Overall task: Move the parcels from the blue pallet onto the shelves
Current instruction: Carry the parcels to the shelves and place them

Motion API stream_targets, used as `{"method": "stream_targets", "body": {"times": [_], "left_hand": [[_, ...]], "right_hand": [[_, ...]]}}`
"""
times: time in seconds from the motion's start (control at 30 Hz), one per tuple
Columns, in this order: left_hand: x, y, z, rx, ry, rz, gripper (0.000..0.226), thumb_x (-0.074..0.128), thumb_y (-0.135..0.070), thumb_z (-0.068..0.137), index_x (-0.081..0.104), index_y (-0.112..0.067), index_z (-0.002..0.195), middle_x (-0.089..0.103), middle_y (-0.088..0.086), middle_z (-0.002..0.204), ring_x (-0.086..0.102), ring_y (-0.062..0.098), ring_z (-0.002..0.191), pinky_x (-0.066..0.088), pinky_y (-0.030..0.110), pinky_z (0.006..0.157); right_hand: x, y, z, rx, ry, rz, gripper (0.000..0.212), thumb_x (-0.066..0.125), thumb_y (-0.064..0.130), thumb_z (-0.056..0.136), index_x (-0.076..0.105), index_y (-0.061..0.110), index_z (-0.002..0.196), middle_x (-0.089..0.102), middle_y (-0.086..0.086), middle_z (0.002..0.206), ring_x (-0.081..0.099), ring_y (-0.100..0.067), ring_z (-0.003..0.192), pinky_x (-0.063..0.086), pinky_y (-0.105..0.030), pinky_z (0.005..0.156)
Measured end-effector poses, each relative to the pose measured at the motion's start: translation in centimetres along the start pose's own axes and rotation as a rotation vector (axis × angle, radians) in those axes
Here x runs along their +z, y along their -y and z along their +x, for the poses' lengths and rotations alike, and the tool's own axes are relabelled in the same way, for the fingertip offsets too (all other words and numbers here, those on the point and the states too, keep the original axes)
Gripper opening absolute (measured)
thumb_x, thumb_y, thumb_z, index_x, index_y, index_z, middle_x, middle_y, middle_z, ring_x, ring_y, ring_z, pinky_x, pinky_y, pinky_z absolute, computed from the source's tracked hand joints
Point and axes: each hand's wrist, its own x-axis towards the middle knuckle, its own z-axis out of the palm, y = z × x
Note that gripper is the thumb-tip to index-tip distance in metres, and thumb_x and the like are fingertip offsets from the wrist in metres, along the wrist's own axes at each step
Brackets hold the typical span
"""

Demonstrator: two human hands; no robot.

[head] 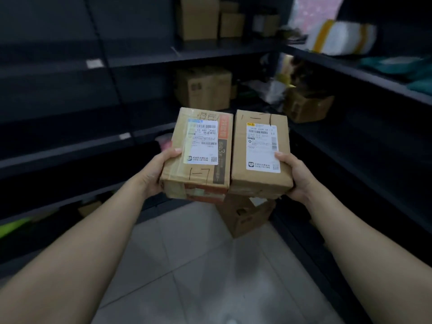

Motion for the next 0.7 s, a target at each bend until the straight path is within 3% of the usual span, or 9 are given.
{"method": "stream_targets", "body": {"times": [0.17,0.37,0.6,0.7], "left_hand": [[-4.4,-0.9,-0.1,0.082,-0.182,-0.045,0.044,0.060,-0.044,0.077,0.064,-0.022,0.115,0.072,0.007,0.107,0.071,0.022,0.089,0.055,0.034,0.072],[-10.8,1.0,-2.8,0.091,-0.419,-0.181,0.051,0.064,-0.043,0.073,0.062,-0.018,0.117,0.072,0.011,0.108,0.070,0.026,0.092,0.051,0.042,0.087],[-20.8,0.9,-7.3,0.125,-0.612,-0.296,0.037,0.061,-0.040,0.079,0.067,-0.019,0.108,0.074,0.009,0.098,0.072,0.023,0.080,0.057,0.031,0.063],[-25.7,-0.1,-8.2,0.112,-0.659,-0.264,0.038,0.065,-0.043,0.072,0.069,-0.021,0.103,0.075,0.008,0.096,0.073,0.021,0.078,0.056,0.031,0.065]], "right_hand": [[5.3,2.2,7.7,-0.001,0.164,-0.104,0.064,0.070,0.029,0.081,0.041,0.019,0.138,0.065,-0.014,0.122,0.063,-0.035,0.110,0.052,-0.050,0.090],[14.0,0.9,13.5,0.073,0.345,-0.232,0.066,0.074,0.032,0.078,0.040,0.025,0.135,0.066,-0.012,0.119,0.064,-0.034,0.106,0.050,-0.058,0.091],[26.0,-3.1,16.2,0.158,0.472,-0.311,0.063,0.074,0.030,0.079,0.041,0.025,0.132,0.068,-0.012,0.116,0.067,-0.033,0.100,0.057,-0.046,0.073],[31.2,-5.0,17.1,0.172,0.481,-0.314,0.064,0.073,0.030,0.080,0.043,0.023,0.135,0.068,-0.012,0.117,0.066,-0.033,0.101,0.057,-0.044,0.069]]}}
